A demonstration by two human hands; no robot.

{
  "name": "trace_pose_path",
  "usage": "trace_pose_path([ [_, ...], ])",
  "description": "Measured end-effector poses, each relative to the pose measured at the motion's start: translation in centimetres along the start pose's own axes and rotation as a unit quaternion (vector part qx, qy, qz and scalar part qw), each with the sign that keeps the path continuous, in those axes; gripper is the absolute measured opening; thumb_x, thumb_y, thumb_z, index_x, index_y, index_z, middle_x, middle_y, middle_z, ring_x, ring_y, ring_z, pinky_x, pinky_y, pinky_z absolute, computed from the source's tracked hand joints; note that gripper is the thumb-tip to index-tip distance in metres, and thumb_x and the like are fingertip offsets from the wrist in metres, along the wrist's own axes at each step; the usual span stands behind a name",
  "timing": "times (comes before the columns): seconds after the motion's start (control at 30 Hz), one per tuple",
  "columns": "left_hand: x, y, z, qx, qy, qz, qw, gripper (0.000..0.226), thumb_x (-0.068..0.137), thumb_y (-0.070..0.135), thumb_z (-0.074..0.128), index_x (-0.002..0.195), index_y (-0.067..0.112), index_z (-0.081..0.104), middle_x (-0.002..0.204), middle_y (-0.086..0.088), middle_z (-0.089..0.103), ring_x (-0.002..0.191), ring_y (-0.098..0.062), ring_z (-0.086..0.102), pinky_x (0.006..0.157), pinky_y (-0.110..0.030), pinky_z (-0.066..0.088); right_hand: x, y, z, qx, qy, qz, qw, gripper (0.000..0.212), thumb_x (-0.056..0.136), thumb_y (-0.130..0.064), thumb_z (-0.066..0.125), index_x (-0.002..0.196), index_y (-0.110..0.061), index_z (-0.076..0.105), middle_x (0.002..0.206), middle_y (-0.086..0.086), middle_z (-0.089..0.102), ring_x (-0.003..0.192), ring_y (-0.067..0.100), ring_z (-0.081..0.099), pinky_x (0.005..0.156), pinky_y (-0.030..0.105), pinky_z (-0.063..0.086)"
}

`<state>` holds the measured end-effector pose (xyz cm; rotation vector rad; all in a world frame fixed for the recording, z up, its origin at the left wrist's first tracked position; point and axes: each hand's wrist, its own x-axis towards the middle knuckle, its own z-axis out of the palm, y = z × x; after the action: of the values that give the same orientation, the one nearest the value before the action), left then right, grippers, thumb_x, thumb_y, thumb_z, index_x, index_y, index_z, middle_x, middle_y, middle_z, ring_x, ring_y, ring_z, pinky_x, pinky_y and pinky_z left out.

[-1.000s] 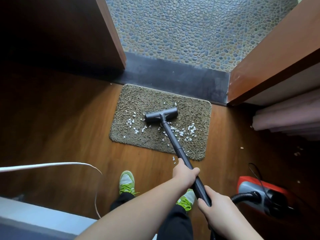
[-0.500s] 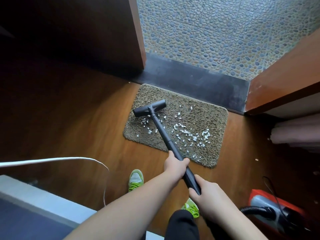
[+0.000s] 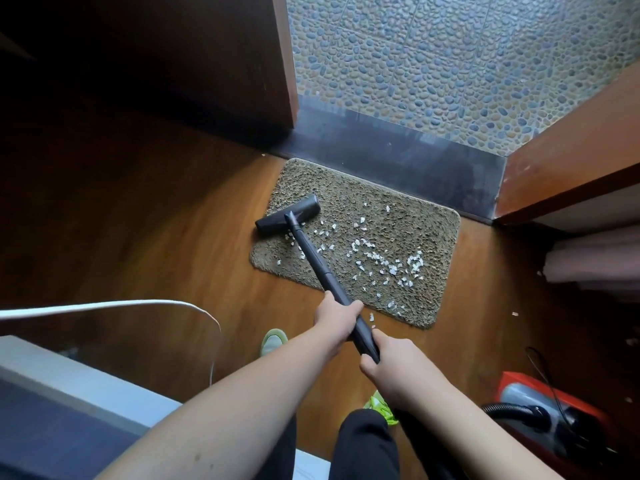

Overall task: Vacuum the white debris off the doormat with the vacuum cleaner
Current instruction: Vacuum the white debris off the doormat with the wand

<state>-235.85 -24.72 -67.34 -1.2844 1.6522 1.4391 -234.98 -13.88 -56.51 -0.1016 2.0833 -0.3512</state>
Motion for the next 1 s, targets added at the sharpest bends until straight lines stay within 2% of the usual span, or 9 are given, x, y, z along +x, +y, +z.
trace_pose_path([
  [0.07,-0.7,-0.4,0.4,0.011,-0.005,0.001,1.000,0.077,0.065,0.042,0.061,0.134,0.015,0.044,0.106,-0.008,0.063,0.091,-0.028,0.066,0.080,-0.044,0.060,-0.6,0.6,0.2,-0.001,0.000,0.001,1.000,0.015,0.094,-0.033,0.045,0.099,-0.019,0.048,0.082,0.000,0.056,0.071,0.022,0.053,0.061,0.032,0.042],
  [0.2,-1.9,-1.5,1.4,0.017,-0.015,-0.001,1.000,0.061,0.081,0.032,0.065,0.134,0.016,0.042,0.109,-0.009,0.061,0.094,-0.029,0.065,0.080,-0.043,0.060,-1.9,2.0,0.7,0.010,-0.007,0.014,1.000,0.013,0.093,-0.032,0.044,0.093,-0.019,0.044,0.075,-0.002,0.054,0.061,0.016,0.049,0.055,0.029,0.039],
  [0.33,-2.4,-2.5,2.4,0.024,-0.024,0.002,0.999,0.055,0.086,0.031,0.064,0.133,0.014,0.042,0.106,-0.009,0.061,0.085,-0.023,0.063,0.064,-0.031,0.057,-3.0,3.1,1.2,0.019,-0.006,0.020,1.000,0.013,0.094,-0.032,0.045,0.094,-0.020,0.044,0.074,-0.004,0.052,0.059,0.013,0.048,0.051,0.027,0.037],
  [0.43,-3.1,-2.9,2.9,0.034,-0.026,0.002,0.999,0.040,0.086,0.027,0.064,0.119,0.012,0.047,0.103,-0.011,0.062,0.083,-0.024,0.063,0.062,-0.031,0.057,-3.6,3.7,1.5,0.018,-0.008,0.030,0.999,0.015,0.094,-0.033,0.045,0.098,-0.018,0.046,0.079,-0.001,0.055,0.068,0.022,0.054,0.060,0.031,0.042],
  [0.53,-3.7,-3.2,3.6,0.040,-0.027,0.000,0.999,0.031,0.086,0.025,0.064,0.109,0.012,0.047,0.103,-0.012,0.061,0.088,-0.028,0.065,0.069,-0.037,0.060,-4.1,4.5,1.9,0.020,-0.015,0.041,0.999,0.019,0.094,-0.035,0.045,0.101,-0.018,0.048,0.087,0.003,0.061,0.082,0.029,0.062,0.071,0.033,0.049],
  [0.7,-4.7,-4.1,5.0,0.054,-0.030,0.006,0.998,0.033,0.085,0.025,0.064,0.111,0.010,0.050,0.102,-0.013,0.062,0.088,-0.028,0.066,0.068,-0.037,0.061,-5.1,6.0,2.6,0.030,-0.019,0.057,0.998,0.019,0.094,-0.034,0.044,0.101,-0.017,0.047,0.091,0.006,0.062,0.080,0.028,0.056,0.068,0.033,0.048],
  [0.8,-5.3,-5.0,6.3,0.061,-0.041,-0.002,0.997,0.036,0.083,0.025,0.064,0.112,0.010,0.049,0.100,-0.013,0.062,0.086,-0.029,0.066,0.071,-0.042,0.062,-6.1,7.3,3.3,0.040,-0.015,0.064,0.997,0.020,0.095,-0.035,0.043,0.104,-0.018,0.047,0.095,0.009,0.061,0.076,0.027,0.056,0.065,0.032,0.047],
  [0.93,-6.6,-6.1,7.8,0.078,-0.063,-0.012,0.995,0.056,0.080,0.029,0.063,0.129,0.012,0.044,0.103,-0.012,0.063,0.085,-0.028,0.067,0.071,-0.041,0.062,-7.7,9.1,4.0,0.054,-0.009,0.069,0.996,0.029,0.094,-0.035,0.045,0.121,-0.024,0.050,0.098,0.006,0.064,0.077,0.025,0.058,0.071,0.033,0.051],
  [1.0,-7.2,-6.8,8.5,0.089,-0.071,-0.010,0.993,0.069,0.074,0.036,0.061,0.135,0.014,0.040,0.104,-0.011,0.063,0.087,-0.028,0.067,0.075,-0.042,0.061,-8.5,10.0,4.5,0.063,-0.004,0.073,0.995,0.032,0.094,-0.037,0.046,0.123,-0.027,0.049,0.095,0.004,0.064,0.075,0.022,0.057,0.071,0.033,0.051],
])
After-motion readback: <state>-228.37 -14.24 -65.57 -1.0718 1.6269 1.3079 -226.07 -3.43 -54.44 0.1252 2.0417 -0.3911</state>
